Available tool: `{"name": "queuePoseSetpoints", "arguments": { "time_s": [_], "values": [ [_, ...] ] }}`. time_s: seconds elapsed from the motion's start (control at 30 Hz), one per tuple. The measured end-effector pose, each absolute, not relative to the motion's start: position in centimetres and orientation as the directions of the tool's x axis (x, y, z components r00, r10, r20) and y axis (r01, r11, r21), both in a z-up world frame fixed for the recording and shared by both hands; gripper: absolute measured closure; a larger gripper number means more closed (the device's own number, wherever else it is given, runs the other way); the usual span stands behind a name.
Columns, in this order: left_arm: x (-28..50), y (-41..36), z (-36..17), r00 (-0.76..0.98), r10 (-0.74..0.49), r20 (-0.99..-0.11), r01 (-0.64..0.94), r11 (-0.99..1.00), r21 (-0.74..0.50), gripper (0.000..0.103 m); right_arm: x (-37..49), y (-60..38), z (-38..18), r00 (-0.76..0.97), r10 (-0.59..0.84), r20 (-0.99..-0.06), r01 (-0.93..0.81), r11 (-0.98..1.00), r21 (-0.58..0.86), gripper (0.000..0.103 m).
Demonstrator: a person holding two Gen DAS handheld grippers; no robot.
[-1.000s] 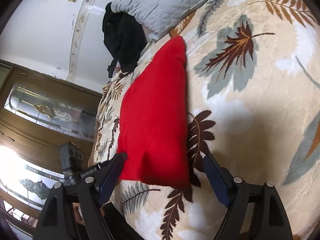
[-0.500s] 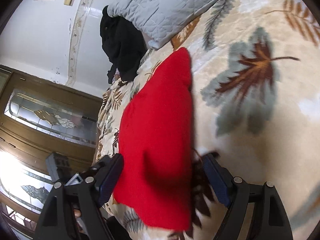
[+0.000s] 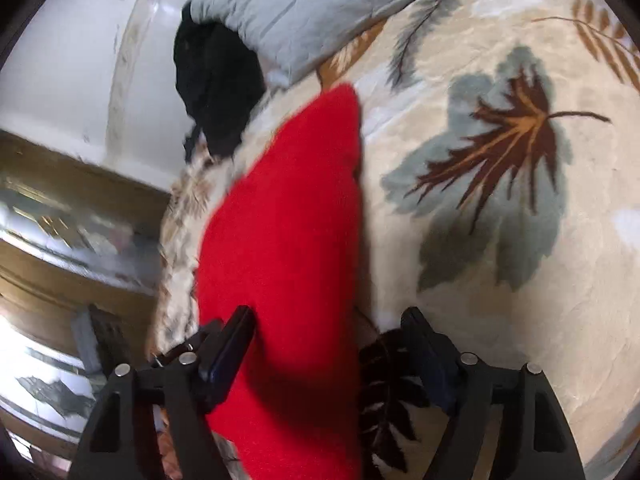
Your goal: Fold small clothes
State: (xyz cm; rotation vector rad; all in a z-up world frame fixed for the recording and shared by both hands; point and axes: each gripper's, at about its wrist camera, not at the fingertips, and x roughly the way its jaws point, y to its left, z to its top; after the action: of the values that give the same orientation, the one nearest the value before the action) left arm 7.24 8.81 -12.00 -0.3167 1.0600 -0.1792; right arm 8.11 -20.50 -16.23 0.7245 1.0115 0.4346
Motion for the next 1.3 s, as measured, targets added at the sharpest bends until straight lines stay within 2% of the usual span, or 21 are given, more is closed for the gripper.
{"name": "queuePoseSetpoints", "arguments": {
  "time_s": [0.07,0.13,0.2,0.23,0.27,0.3,0.33,0.37,0.4,0.47,0.57,0.7,0.8,0.87,0.9,0.93,0.97,1.0,1.03,1.13,1.3],
  "values": [
    [7.3,8.8,-11.1,0.507,-0.298,-0.808,-0.005,0.937,-0.349,0.05,8.1,-20.7,-15.3,0.507,0.632,-0.586,-0.037,0.696,0.717,0.023],
    [7.3,9.0,-10.3,0.545,-0.319,-0.776,0.009,0.927,-0.375,0.03,8.7,-20.3,-14.7,0.499,0.642,-0.582,-0.058,0.695,0.717,0.023],
    [7.7,9.0,-10.9,0.552,-0.332,-0.764,0.021,0.922,-0.386,0.023,9.6,-19.6,-14.7,0.479,0.66,-0.579,-0.069,0.686,0.725,0.023],
    [8.5,8.9,-12.3,0.504,-0.326,-0.8,0.011,0.928,-0.372,0.024,10.4,-18.9,-15.0,0.453,0.666,-0.592,-0.07,0.689,0.721,0.023],
    [9.2,8.7,-13.5,0.459,-0.319,-0.829,-0.007,0.932,-0.363,0.031,10.8,-18.5,-15.5,0.426,0.671,-0.607,-0.069,0.693,0.718,0.023],
    [9.4,9.3,-15.2,0.435,-0.389,-0.812,-0.024,0.896,-0.443,0.042,11.0,-18.0,-16.0,0.398,0.672,-0.625,-0.071,0.701,0.709,0.025],
    [9.3,9.7,-15.4,0.44,-0.427,-0.79,-0.025,0.874,-0.486,0.055,11.3,-17.0,-16.5,0.371,0.654,-0.659,-0.091,0.732,0.675,0.041],
    [9.3,10.0,-15.3,0.435,-0.455,-0.777,-0.028,0.855,-0.517,0.06,11.2,-15.8,-16.4,0.373,0.608,-0.701,-0.128,0.782,0.61,0.049],
    [9.2,10.1,-14.8,0.439,-0.45,-0.778,-0.03,0.858,-0.513,0.067,10.9,-15.2,-15.8,0.389,0.581,-0.715,-0.149,0.806,0.573,0.051],
    [8.9,9.3,-13.7,0.453,-0.41,-0.791,-0.011,0.885,-0.465,0.071,10.6,-14.4,-14.4,0.398,0.549,-0.735,-0.193,0.833,0.518,0.059],
    [8.6,8.6,-11.7,0.497,-0.414,-0.762,0.011,0.881,-0.472,0.073,10.2,-13.9,-12.2,0.423,0.523,-0.74,-0.239,0.852,0.466,0.061],
    [9.3,6.2,-7.2,0.567,-0.438,-0.698,0.093,0.876,-0.474,0.073,9.6,-15.8,-7.3,0.516,0.505,-0.692,-0.276,0.863,0.424,0.061],
    [10.7,3.6,-5.7,0.581,-0.452,-0.677,0.133,0.873,-0.469,0.072,9.7,-18.7,-4.6,0.573,0.498,-0.651,-0.28,0.866,0.415,0.061],
    [12.0,1.9,-6.9,0.543,-0.451,-0.708,0.133,0.879,-0.458,0.065,10.8,-20.6,-4.5,0.576,0.504,-0.643,-0.247,0.858,0.451,0.058],
    [13.0,0.8,-8.4,0.51,-0.426,-0.748,0.114,0.895,-0.432,0.058,11.5,-21.9,-5.3,0.571,0.504,-0.648,-0.206,0.852,0.481,0.056],
    [13.5,0.3,-9.5,0.486,-0.397,-0.779,0.101,0.91,-0.401,0.049,12.0,-22.9,-6.4,0.566,0.49,-0.663,-0.159,0.854,0.495,0.05],
    [14.1,-0.4,-11.2,0.451,-0.342,-0.824,0.081,0.935,-0.344,0.049,12.4,-23.5,-7.5,0.56,0.469,-0.683,-0.119,0.861,0.494,0.039],
    [14.6,-0.7,-12.8,0.423,-0.281,-0.861,0.05,0.956,-0.288,0.04,12.8,-24.7,-9.6,0.548,0.426,-0.72,-0.049,0.876,0.48,0.035],
    [14.6,-0.5,-13.7,0.418,-0.325,-0.848,0.055,0.941,-0.334,0.036,12.7,-25.4,-10.7,0.544,0.395,-0.74,-0.009,0.885,0.466,0.033],
    [13.7,0.6,-13.1,0.469,-0.316,-0.825,0.016,0.937,-0.35,0.036,10.8,-27.3,-12.6,0.566,0.393,-0.725,0.038,0.866,0.499,0.033],
    [11.8,1.1,-10.6,0.541,-0.258,-0.8,0.025,0.956,-0.292,0.036,8.0,-25.6,-8.0,0.672,0.436,-0.598,-0.096,0.853,0.513,0.033]
  ]
}}
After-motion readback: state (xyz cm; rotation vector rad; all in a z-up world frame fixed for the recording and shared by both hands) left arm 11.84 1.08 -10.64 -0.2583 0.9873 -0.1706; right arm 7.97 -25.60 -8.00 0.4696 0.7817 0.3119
